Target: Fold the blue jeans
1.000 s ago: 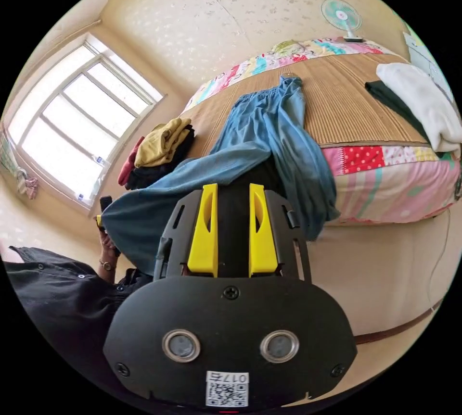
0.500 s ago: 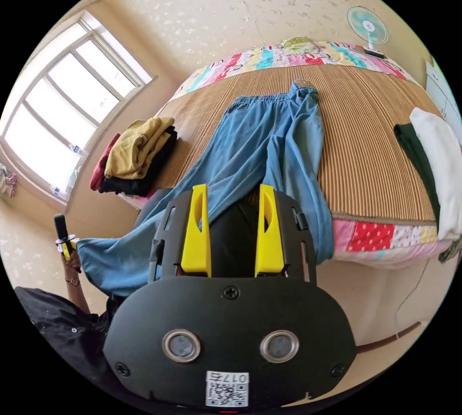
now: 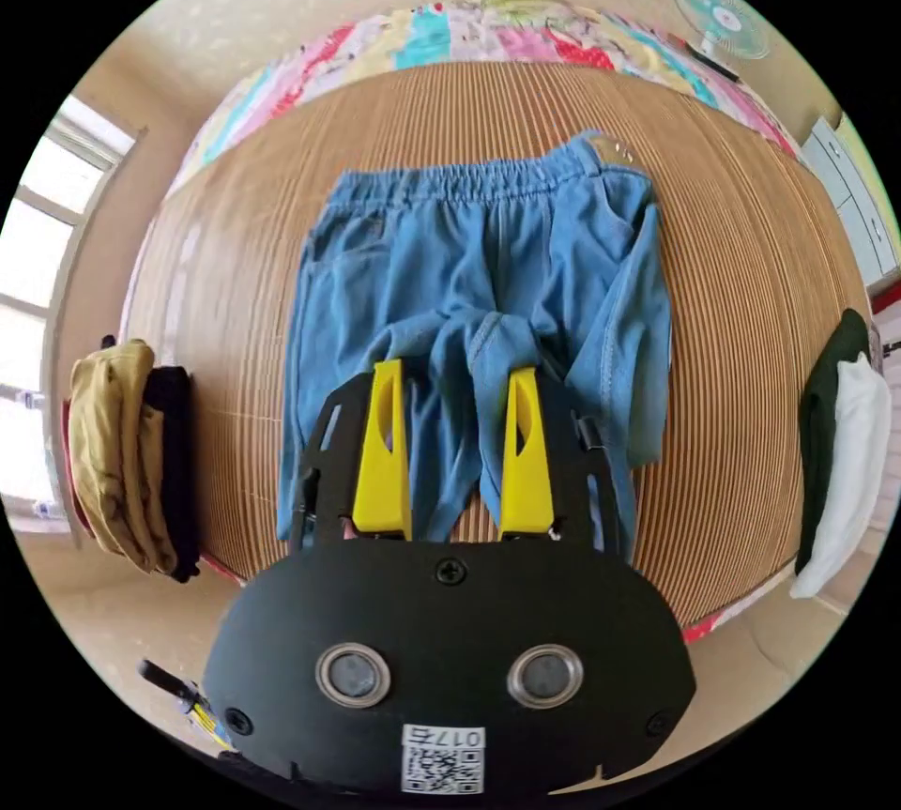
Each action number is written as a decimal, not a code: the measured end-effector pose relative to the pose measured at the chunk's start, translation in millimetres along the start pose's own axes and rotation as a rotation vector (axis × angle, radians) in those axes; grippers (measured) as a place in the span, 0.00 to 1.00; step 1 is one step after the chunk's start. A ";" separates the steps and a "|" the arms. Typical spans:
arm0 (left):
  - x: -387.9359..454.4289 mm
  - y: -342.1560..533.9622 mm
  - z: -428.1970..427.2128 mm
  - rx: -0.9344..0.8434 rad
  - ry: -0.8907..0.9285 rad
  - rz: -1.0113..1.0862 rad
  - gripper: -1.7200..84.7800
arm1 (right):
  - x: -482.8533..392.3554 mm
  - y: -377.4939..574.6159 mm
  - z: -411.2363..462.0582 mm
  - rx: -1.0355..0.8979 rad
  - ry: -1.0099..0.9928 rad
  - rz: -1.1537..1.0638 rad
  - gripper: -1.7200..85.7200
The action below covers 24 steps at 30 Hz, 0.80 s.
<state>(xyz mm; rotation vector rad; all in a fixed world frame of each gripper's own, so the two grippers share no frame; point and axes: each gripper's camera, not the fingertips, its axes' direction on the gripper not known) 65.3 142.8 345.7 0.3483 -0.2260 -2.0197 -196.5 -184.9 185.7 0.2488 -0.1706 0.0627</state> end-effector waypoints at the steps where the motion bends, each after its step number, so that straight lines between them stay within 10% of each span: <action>1: 0.1 2.2 -2.7 -0.013 0.003 -0.007 0.02 | 0.6 10.2 -6.3 0.018 -0.011 -0.035 0.17; 7: 0.4 17.4 -42.8 0.008 0.051 -0.050 0.01 | 19.7 166.7 -75.8 0.018 0.092 -0.292 0.13; 12: 38.7 5.7 -64.5 0.111 0.210 0.021 0.01 | 63.3 314.1 -181.3 0.149 -0.509 -0.348 0.14; 18: 117.0 -30.5 -55.8 0.110 0.578 0.229 0.01 | 83.4 392.4 -143.5 -0.152 -0.995 -0.208 0.19; 24: 122.0 -46.7 -80.9 0.152 0.536 0.178 0.01 | 76.2 385.8 -132.5 -0.275 -1.184 -0.275 0.16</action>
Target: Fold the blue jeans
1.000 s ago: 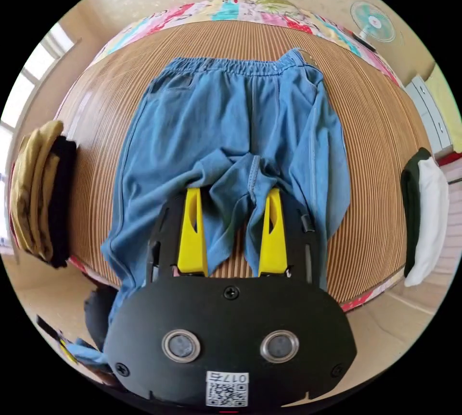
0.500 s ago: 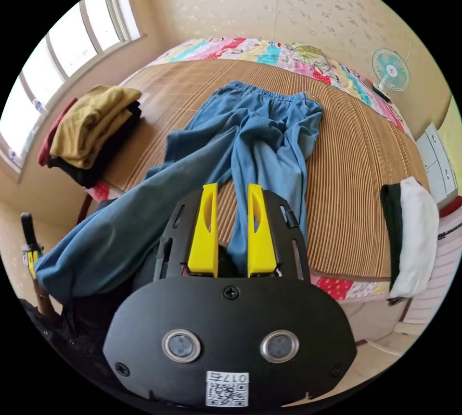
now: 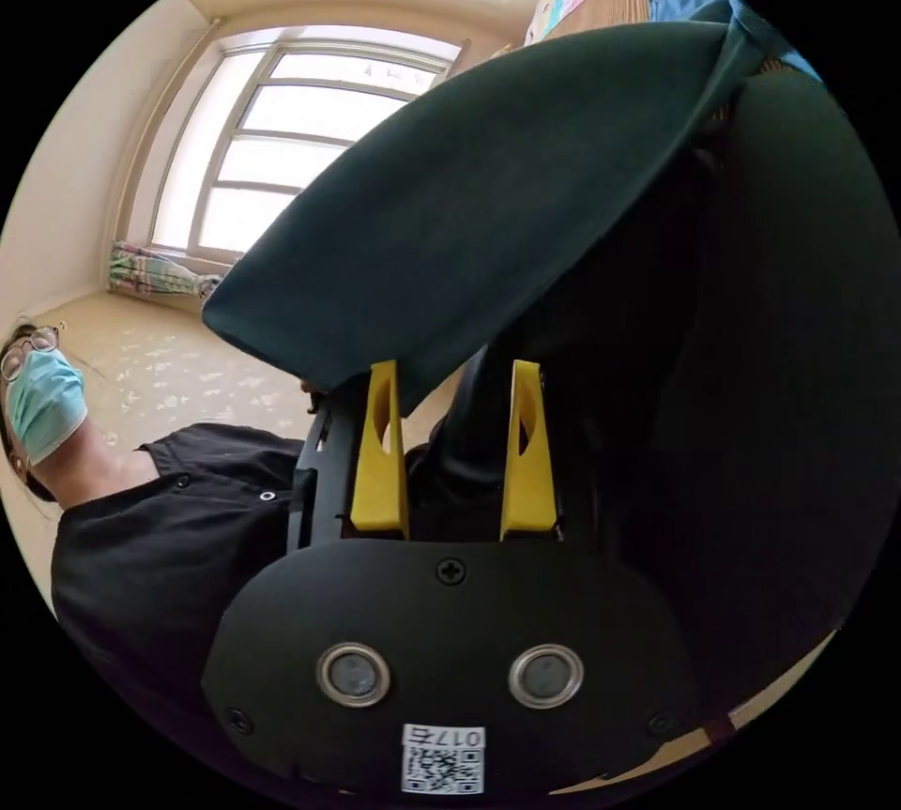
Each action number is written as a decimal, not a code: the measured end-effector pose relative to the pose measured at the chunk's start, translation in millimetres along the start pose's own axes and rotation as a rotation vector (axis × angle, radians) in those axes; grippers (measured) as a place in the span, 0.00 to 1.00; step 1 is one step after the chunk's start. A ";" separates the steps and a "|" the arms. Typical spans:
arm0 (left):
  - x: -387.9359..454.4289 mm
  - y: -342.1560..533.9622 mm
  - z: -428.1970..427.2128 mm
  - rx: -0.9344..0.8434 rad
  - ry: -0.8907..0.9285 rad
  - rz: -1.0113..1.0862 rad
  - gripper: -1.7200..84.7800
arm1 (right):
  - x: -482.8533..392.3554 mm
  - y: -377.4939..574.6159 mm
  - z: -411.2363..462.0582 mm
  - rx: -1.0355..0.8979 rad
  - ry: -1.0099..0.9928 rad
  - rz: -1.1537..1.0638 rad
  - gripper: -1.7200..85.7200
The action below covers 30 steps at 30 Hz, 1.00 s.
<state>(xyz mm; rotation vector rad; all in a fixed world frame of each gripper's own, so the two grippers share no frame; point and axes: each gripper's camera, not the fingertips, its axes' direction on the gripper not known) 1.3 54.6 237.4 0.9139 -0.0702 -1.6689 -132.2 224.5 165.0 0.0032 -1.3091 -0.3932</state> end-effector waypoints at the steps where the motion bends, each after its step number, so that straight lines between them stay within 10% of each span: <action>1: 2.4 -2.1 -7.2 0.030 -0.010 -0.006 0.01 | -1.5 -1.9 -4.8 0.002 -0.068 -0.023 0.13; 10: -23.8 31.4 -55.1 0.276 -0.025 -0.427 0.01 | -62.4 11.4 -152.6 0.334 -0.540 -0.220 0.04; 17: -49.9 30.3 -69.7 -0.026 -0.488 -0.545 0.01 | -35.5 33.5 -179.2 0.193 0.090 0.123 0.03; 26: -79.8 -6.9 71.1 -0.230 -0.086 -0.386 0.01 | -33.9 11.9 -203.4 0.408 -0.727 0.041 0.04; 30: -143.3 35.0 35.8 -0.319 -0.567 -0.648 0.02 | 5.3 20.6 -185.5 0.329 -0.186 0.386 0.04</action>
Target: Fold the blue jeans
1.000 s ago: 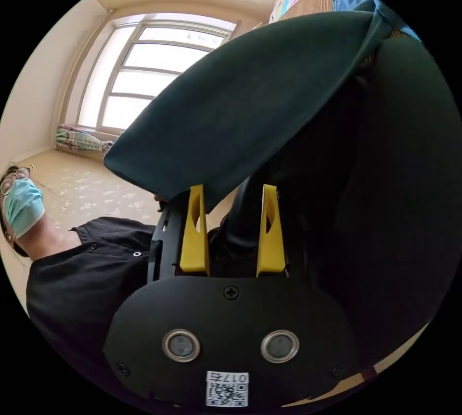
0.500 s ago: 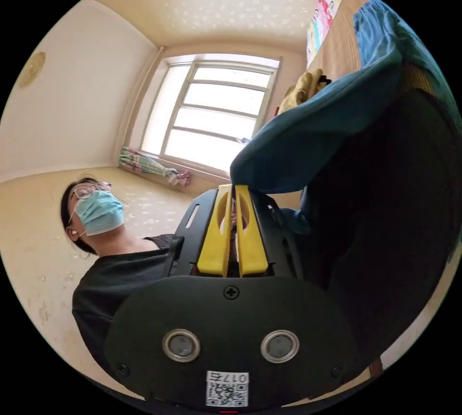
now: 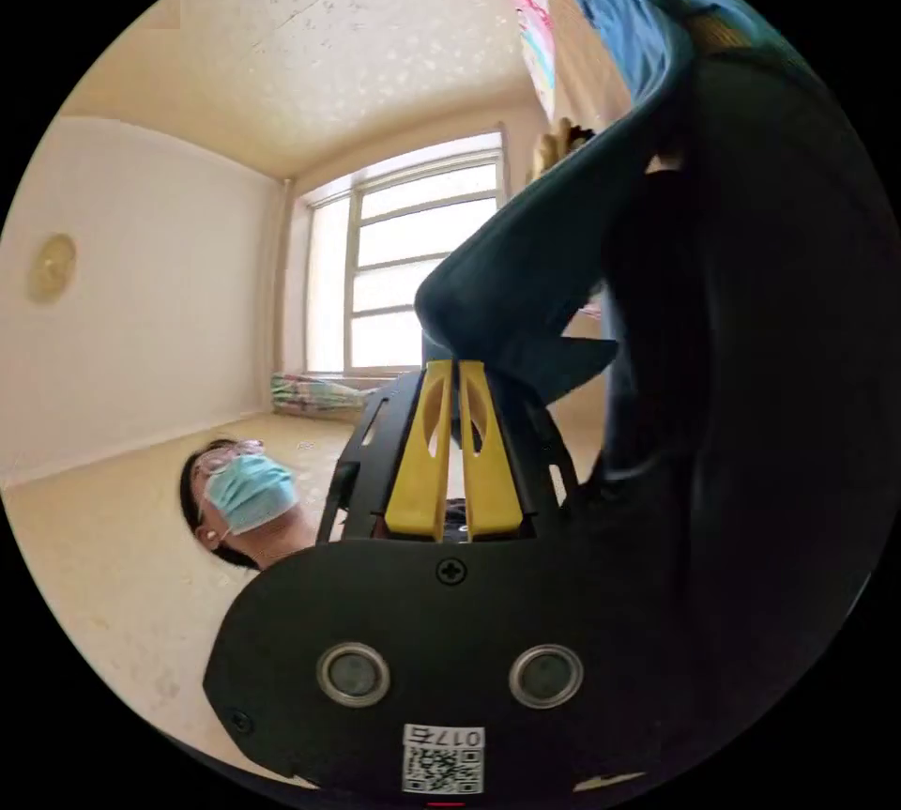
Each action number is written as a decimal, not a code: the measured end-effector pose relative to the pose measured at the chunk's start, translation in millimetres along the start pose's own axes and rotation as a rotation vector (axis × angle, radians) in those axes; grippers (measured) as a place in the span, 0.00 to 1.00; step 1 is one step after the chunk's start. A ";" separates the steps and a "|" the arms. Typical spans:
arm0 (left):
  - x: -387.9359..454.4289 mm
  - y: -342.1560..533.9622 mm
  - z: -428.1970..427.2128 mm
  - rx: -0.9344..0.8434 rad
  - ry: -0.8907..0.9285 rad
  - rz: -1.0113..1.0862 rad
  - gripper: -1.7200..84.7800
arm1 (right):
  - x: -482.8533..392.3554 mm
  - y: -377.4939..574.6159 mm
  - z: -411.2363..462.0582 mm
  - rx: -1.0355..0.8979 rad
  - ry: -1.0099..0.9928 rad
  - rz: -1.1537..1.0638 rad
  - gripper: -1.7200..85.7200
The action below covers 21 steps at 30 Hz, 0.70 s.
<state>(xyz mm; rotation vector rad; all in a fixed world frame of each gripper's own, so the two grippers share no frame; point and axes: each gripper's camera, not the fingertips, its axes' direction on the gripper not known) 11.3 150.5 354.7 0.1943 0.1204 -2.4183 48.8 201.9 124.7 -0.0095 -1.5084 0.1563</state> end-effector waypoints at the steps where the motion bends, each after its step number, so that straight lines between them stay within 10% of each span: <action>1: -23.7 5.7 -5.8 0.027 -0.162 -0.099 0.03 | 3.5 2.2 -1.6 0.021 0.040 -0.005 0.04; 7: -60.4 17.9 -39.7 0.322 0.202 0.079 0.05 | -2.2 17.8 -2.6 0.100 0.190 -0.202 0.11; 13: -74.6 -23.9 31.8 0.187 -0.177 -0.025 0.12 | -14.6 19.5 86.2 -0.263 0.506 -0.421 0.15; 17: -87.0 -55.4 109.2 -0.066 -0.134 -0.035 0.11 | -21.5 19.3 120.2 -0.349 0.335 -0.511 0.07; 21: -45.2 -84.0 76.1 0.097 0.186 0.230 0.02 | -74.0 -10.9 94.8 -0.119 0.091 -0.697 0.05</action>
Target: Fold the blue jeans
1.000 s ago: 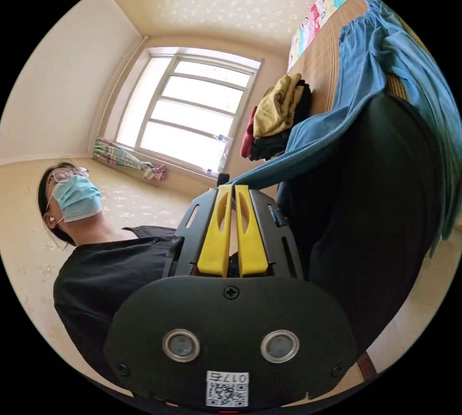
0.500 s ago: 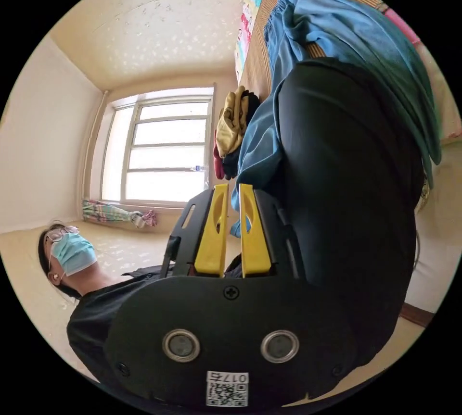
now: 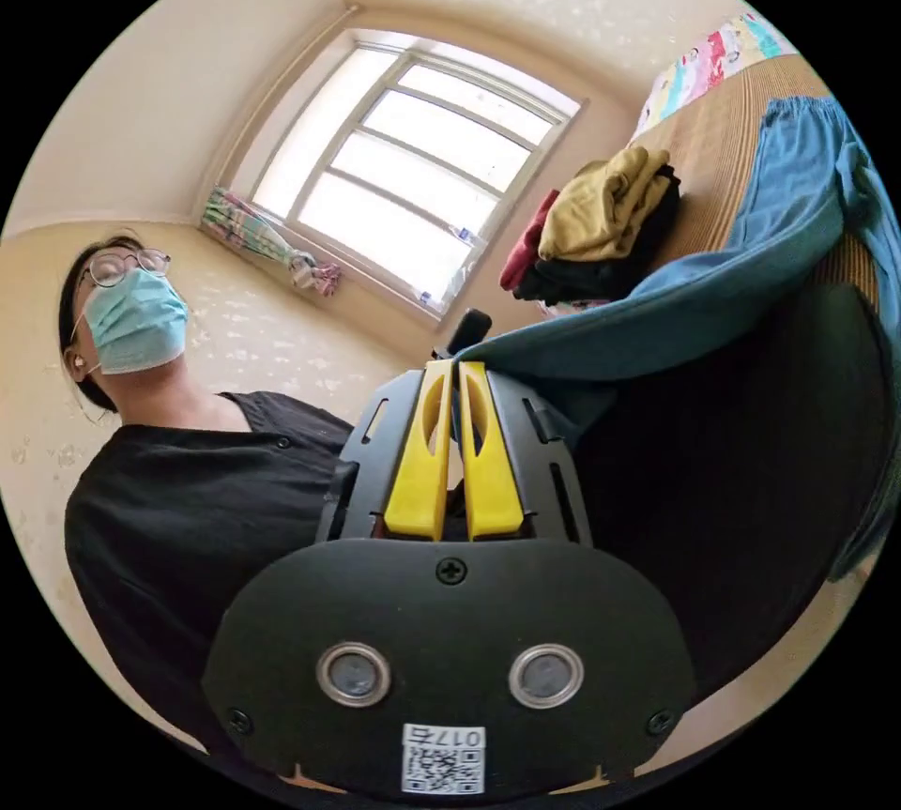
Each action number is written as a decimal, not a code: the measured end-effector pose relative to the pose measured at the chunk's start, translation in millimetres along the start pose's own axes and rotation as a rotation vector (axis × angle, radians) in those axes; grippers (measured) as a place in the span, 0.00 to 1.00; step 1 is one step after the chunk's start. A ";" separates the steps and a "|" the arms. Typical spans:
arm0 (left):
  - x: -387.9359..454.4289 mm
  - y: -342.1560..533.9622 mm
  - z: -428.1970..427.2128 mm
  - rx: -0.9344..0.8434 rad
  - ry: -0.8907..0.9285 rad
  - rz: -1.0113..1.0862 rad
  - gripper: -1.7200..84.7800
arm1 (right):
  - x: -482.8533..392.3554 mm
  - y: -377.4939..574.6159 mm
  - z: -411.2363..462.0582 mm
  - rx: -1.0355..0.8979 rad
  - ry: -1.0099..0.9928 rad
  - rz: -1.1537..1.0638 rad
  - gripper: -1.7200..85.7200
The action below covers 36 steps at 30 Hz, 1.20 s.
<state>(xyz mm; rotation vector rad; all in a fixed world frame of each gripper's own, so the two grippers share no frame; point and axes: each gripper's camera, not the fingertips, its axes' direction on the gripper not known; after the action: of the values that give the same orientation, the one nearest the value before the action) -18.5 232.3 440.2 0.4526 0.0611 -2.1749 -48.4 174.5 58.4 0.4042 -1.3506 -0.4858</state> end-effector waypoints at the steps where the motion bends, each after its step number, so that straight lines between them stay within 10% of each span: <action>1: 2.3 -9.8 -24.0 0.100 -0.056 0.007 0.02 | -1.1 -9.5 -4.4 0.028 0.053 -0.015 0.05; 6: -28.9 -11.4 -88.6 0.365 -0.465 -0.103 0.11 | 44.5 -61.4 5.9 -0.046 0.770 0.102 0.09; 12: -87.3 36.2 -48.4 0.355 -0.384 -0.121 0.19 | 49.7 -13.4 17.7 -0.026 0.743 0.174 0.12; 19: -83.2 51.4 7.7 0.147 -0.722 -0.157 0.08 | 50.9 39.4 29.6 -0.082 0.646 0.240 0.12; 26: 7.4 88.7 -32.0 0.116 0.016 0.273 0.01 | 50.3 47.4 41.8 -0.215 0.555 0.178 0.14; 36: 15.9 150.2 -80.0 0.238 -0.070 0.230 0.01 | 71.6 38.6 85.6 -0.282 0.136 0.172 0.07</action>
<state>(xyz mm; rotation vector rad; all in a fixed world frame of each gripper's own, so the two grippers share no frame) 115.1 145.6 378.0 0.4918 -0.2782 -1.9759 -118.3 167.4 153.4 0.0863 -1.1541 -0.4877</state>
